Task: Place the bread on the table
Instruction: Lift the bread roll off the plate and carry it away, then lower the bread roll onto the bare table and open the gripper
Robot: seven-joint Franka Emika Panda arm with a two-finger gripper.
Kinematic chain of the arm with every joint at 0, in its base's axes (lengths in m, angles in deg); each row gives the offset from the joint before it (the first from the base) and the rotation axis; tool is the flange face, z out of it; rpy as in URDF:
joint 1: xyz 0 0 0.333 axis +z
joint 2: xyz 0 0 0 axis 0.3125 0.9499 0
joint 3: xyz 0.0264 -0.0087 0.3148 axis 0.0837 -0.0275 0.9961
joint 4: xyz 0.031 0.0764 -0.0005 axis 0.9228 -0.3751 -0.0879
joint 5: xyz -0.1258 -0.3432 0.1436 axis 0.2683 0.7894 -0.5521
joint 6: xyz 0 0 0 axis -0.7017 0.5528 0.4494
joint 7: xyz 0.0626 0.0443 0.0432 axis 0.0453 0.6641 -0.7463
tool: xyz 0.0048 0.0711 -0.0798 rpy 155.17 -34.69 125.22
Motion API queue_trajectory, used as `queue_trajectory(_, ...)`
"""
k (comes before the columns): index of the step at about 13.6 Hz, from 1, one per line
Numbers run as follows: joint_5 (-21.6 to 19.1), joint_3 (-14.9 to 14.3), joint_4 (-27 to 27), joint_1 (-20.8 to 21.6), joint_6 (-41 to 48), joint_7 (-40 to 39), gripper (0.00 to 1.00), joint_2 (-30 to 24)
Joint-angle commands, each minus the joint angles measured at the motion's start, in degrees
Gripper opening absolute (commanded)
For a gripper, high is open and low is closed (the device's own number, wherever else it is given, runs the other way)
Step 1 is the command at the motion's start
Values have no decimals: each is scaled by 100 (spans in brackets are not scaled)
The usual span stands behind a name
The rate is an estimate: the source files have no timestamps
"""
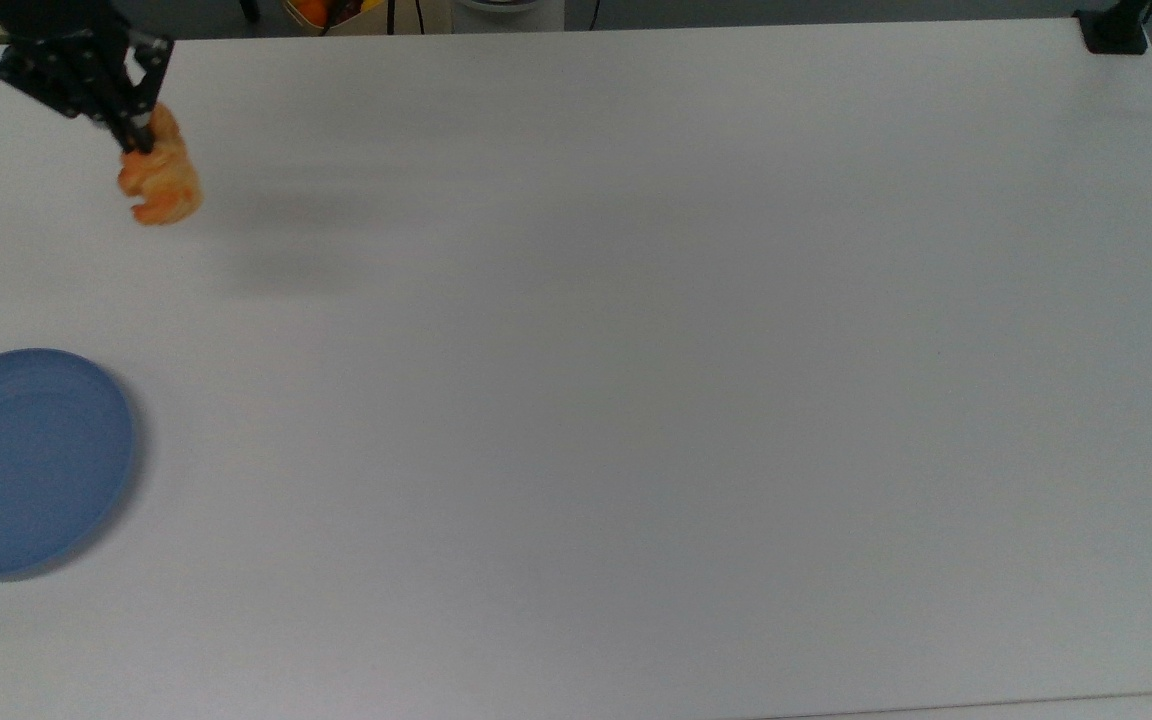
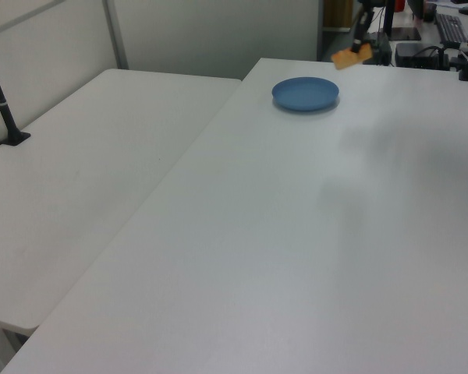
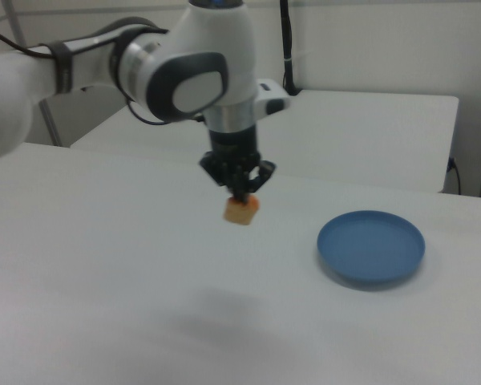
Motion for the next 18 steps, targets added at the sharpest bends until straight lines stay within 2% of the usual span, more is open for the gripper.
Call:
queue_trajectory(1, 668, -3, -1211, 657, 511, 375, 0, -844)
queue_trajectory(2, 879, 6, -1634, 867, 493, 630, 0, -1117)
queue_trajectory(4, 916, 67, -2163, 1141, 484, 913, 0, -1374)
queue_trajectory(6, 1021, 400, -2699, 1186, 214, 1062, 2, -1471)
queue_trajectory(8, 1249, 778, -3226, 1195, -557, 1815, 2, -1445)
queue_trajectory(11, 1259, 1034, -3781, 1195, -1735, 2405, 2, -1375)
queue_trajectory(14, 1268, 1087, -3967, 1212, -2467, 2425, 2, -1208)
queue_trajectory(16, 1530, 1228, -4133, 1212, -2504, 2408, 2, -1173)
queue_trajectory(18, 1584, 1298, -4187, 1203, -2522, 2425, 3, -1059)
